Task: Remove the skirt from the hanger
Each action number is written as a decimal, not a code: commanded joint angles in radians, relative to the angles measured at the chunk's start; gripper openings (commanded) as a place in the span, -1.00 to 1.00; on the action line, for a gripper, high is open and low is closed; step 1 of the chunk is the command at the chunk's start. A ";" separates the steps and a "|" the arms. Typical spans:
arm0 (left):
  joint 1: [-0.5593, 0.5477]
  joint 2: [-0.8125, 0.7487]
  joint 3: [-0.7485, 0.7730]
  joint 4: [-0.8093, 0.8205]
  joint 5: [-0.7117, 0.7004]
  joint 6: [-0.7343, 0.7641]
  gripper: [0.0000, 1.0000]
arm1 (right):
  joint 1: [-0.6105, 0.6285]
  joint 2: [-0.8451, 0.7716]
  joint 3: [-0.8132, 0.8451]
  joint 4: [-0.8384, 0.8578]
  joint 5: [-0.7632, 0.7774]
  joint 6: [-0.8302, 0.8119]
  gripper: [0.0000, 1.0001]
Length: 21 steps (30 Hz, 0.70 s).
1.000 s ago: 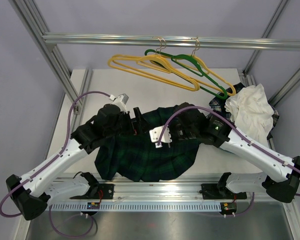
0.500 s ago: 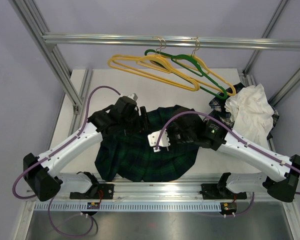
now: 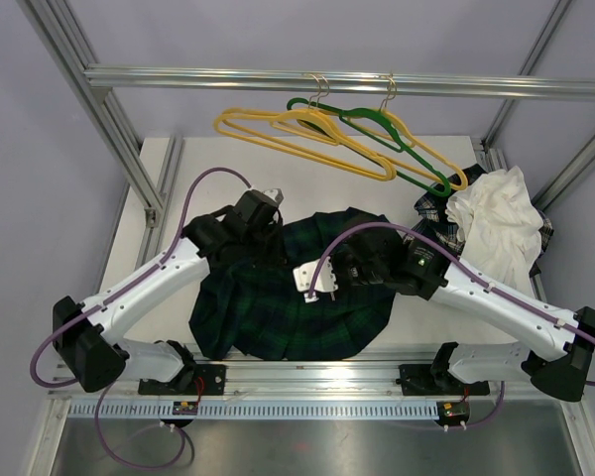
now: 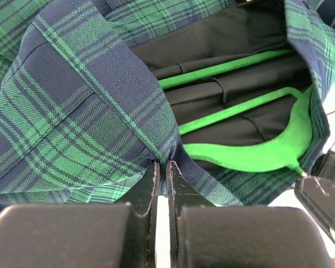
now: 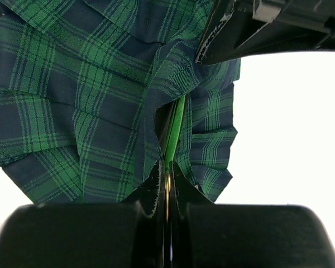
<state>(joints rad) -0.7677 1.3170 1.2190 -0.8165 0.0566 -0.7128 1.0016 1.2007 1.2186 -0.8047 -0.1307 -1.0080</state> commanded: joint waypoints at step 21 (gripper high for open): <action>0.016 -0.269 0.097 0.401 0.451 -0.177 -1.00 | -0.233 0.054 0.180 0.102 -0.162 0.474 -1.00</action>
<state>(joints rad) -0.7376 1.0706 1.2949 -0.6956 0.2565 -0.7845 0.7750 1.2243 1.3708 -0.7578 -0.2749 -0.6182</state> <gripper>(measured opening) 0.041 0.026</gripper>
